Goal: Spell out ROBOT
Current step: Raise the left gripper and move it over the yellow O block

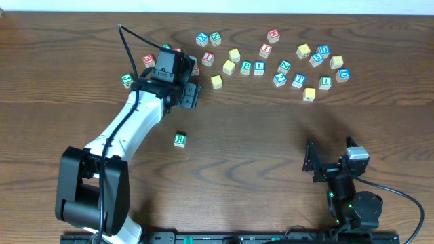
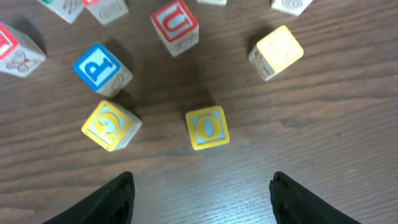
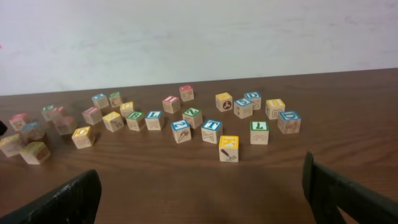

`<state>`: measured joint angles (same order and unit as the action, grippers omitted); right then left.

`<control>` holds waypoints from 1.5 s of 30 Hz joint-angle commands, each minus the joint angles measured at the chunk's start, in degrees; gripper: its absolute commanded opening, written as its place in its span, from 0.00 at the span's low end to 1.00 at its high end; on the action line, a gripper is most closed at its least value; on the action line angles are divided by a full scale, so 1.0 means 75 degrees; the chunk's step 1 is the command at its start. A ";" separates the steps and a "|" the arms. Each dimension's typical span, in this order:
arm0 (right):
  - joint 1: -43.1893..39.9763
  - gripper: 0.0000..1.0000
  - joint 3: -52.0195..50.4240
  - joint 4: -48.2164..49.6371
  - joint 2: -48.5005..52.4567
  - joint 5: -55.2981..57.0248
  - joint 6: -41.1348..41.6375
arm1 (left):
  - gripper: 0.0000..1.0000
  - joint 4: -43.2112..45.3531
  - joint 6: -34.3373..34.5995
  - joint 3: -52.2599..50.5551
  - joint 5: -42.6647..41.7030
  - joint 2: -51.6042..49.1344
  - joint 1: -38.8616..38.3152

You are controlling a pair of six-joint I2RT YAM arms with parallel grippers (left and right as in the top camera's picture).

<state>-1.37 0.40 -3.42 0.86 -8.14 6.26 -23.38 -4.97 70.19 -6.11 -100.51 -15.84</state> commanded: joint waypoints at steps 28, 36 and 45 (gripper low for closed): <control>-0.0050 0.99 -0.0012 -0.0020 -0.0029 -0.0050 -0.0079 | 0.69 0.0216 0.0568 0.0650 -0.0090 -0.0935 -0.0134; -0.0050 0.99 -0.0012 -0.0020 -0.0029 -0.0050 -0.0076 | 0.69 0.0271 0.0761 0.0650 0.0332 -0.0938 -0.0134; -0.0050 0.99 -0.0012 -0.0020 -0.0029 -0.0050 -0.0079 | 0.68 -0.0146 0.0793 0.0898 0.0338 -0.1288 -0.0134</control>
<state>-1.37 0.40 -3.42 0.86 -8.14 6.26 -23.05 0.21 74.06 -4.32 -107.53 -16.82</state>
